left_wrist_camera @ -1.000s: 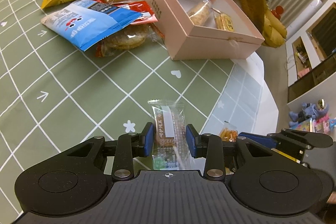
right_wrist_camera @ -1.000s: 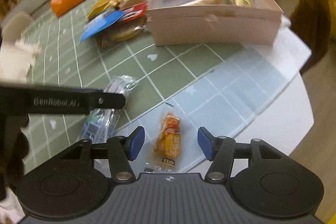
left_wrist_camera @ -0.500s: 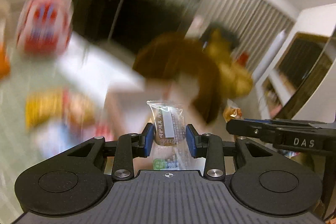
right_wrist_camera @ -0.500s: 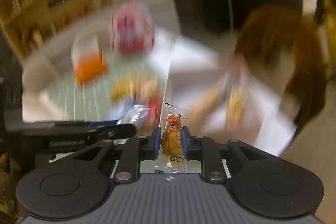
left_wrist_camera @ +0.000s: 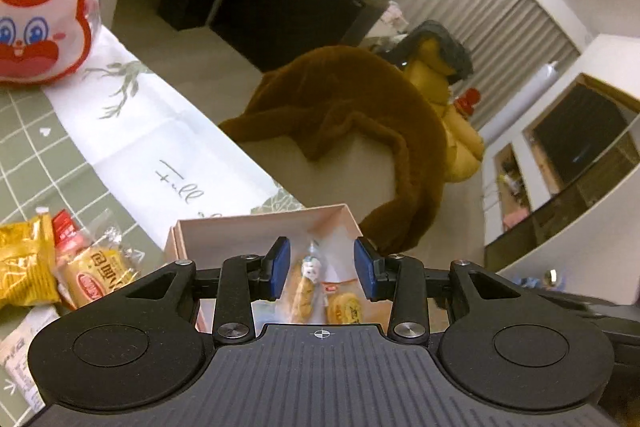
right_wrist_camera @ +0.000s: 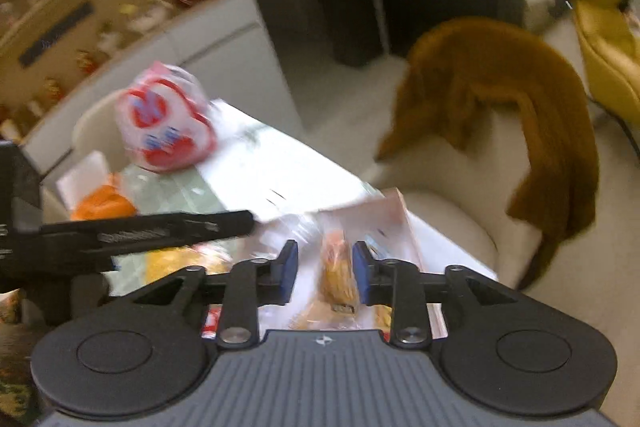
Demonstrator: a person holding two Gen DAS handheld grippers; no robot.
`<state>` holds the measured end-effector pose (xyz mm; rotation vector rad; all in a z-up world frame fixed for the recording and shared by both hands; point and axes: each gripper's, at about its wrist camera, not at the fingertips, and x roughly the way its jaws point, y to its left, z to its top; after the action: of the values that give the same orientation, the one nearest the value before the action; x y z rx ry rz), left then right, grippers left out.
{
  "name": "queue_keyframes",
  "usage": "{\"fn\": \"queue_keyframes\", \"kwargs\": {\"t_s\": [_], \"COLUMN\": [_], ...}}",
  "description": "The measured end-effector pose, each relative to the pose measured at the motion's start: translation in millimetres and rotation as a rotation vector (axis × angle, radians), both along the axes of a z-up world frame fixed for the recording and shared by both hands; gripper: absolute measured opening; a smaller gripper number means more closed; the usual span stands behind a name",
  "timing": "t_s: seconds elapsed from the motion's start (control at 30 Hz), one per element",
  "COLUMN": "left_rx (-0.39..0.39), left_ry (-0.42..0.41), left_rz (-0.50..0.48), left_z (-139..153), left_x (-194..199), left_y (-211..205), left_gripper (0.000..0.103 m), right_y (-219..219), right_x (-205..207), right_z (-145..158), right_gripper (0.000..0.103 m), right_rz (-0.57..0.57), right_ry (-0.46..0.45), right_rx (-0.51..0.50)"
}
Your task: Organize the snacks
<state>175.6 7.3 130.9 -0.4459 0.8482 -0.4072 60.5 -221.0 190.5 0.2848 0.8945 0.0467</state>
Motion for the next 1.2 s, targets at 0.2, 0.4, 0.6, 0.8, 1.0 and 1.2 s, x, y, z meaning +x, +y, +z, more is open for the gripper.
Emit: {"fn": "queue_keyframes", "kwargs": {"t_s": [0.2, 0.4, 0.6, 0.8, 1.0, 1.2], "left_rx": [0.146, 0.269, 0.273, 0.300, 0.117, 0.212], "left_ry": [0.021, 0.088, 0.151, 0.170, 0.046, -0.003], "left_rz": [0.099, 0.245, 0.283, 0.326, 0.441, 0.395], "left_z": [-19.2, -51.1, -66.1, -78.0, -60.0, -74.8], "left_x": [-18.9, -72.5, -115.0, -135.7, -104.6, -7.0], "left_y": [48.5, 96.0, 120.1, 133.1, 179.1, 198.3], "left_gripper": [0.040, 0.040, 0.040, 0.040, 0.040, 0.040], "right_y": [5.8, 45.1, 107.8, 164.1, 213.2, 222.9], "right_x": [-7.7, -6.4, 9.0, 52.5, 114.2, 131.2], "right_z": [-30.6, -50.7, -63.5, -62.8, -86.6, -121.7], "right_gripper": [0.046, 0.046, 0.049, 0.068, 0.072, 0.072], "right_rz": [0.024, 0.120, 0.242, 0.325, 0.365, 0.316], "right_ry": [0.045, 0.088, 0.110, 0.121, 0.173, 0.225], "right_rx": [-0.023, 0.013, 0.011, -0.020, -0.083, -0.134]}}
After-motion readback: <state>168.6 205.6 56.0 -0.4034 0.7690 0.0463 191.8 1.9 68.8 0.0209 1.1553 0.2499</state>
